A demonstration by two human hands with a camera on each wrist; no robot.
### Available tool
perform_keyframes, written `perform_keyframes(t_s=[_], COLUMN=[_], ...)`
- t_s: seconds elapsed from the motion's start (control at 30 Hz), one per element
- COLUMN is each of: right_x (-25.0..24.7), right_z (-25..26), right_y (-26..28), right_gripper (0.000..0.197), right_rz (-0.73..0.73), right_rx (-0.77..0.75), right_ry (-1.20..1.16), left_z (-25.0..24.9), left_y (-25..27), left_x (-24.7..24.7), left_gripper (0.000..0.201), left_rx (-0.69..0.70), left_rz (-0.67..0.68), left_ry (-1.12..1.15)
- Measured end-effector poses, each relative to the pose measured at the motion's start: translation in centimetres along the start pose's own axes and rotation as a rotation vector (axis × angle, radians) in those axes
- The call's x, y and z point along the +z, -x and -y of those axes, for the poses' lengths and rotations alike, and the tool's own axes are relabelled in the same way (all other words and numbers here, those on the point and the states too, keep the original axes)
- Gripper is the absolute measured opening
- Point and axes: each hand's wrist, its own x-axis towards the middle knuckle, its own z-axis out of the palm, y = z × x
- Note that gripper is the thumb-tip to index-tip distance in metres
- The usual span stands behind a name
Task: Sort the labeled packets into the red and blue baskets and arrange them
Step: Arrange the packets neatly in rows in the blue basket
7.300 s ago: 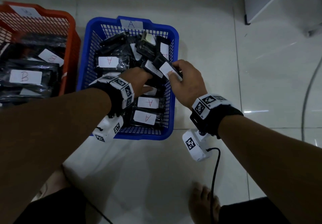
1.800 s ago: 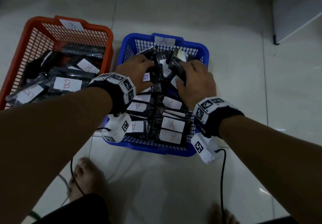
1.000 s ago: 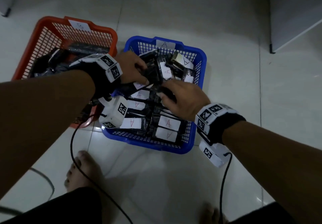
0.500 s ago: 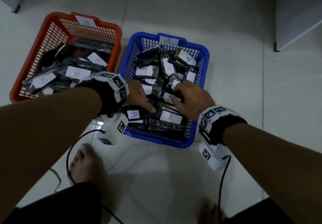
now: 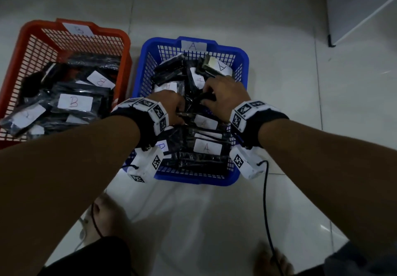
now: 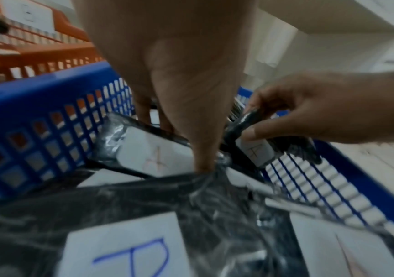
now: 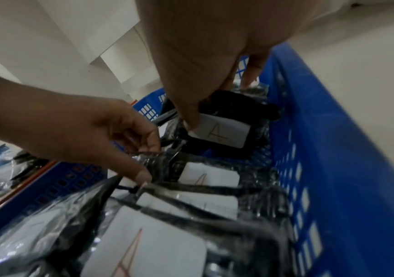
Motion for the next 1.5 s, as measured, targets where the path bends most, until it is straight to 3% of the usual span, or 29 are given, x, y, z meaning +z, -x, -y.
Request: perform_keyframes(t_s=[0.2,0.27,0.33,0.4,0.5,0.6,0.7,0.87,1.0,1.13,1.23,1.4,1.5], right_x=[-1.0,-1.2,-1.4,-1.7,-1.3,-0.6,-0.5,-1.0,-1.5,-2.6,-2.1,-1.0,-1.4], right_z=[0.2,0.6,0.8,1.2,1.7,2.2,2.6,2.4,1.1,0.3,-0.1,0.0,-0.1], right_y=[0.9,1.5,2.2,3.1,4.1,4.7,4.8,3.9,2.3,0.7,0.2,0.4,0.0], right_gripper=[0.026,0.024,0.017,0.010,0.017,0.019,0.021,0.020,0.018,0.036,0.047,0.036,0.037], right_rz=[-0.184,-0.179,-0.086,0.121,0.443,0.526,0.504,0.335,0.223,0.272,0.262,0.209,0.269], right_rx=[-0.048,-0.045,-0.014,-0.006,-0.026,-0.058,-0.046,-0.029,-0.005,-0.144,-0.218,-0.255,-0.240], right_ry=[-0.401,-0.440,-0.443,-0.402,-0.303,-0.296,-0.286,-0.211,-0.029,0.309,0.477,0.612,0.622], left_z=[1.3,1.8,1.9,1.5,0.3,-0.5,-0.8,-0.7,0.0,0.6,0.4,0.5,-0.3], left_y=[1.5,2.1,2.7,3.6,4.4,5.0,5.4,4.4,3.1,1.3,0.1,-0.8,-0.8], left_x=[-2.6,-3.8,-4.3,-4.4,-3.7,-2.5,-1.6,-1.7,-2.6,-2.7,-1.8,-1.0,-1.5], left_gripper=[0.020,0.028,0.031,0.027,0.026,0.026,0.028,0.042,0.029,0.017,0.028,0.040,0.033], left_rx=[-0.037,-0.056,-0.047,-0.105,-0.199,-0.237,-0.204,-0.250,-0.147,-0.055,-0.059,-0.045,0.082], left_rz=[-0.129,-0.140,-0.115,0.036,0.285,0.422,0.494,0.326,0.317,0.023,0.053,0.063,-0.126], left_ry=[0.434,0.438,0.443,0.485,0.463,0.463,0.346,0.420,0.362,0.095,-0.014,-0.053,-0.092])
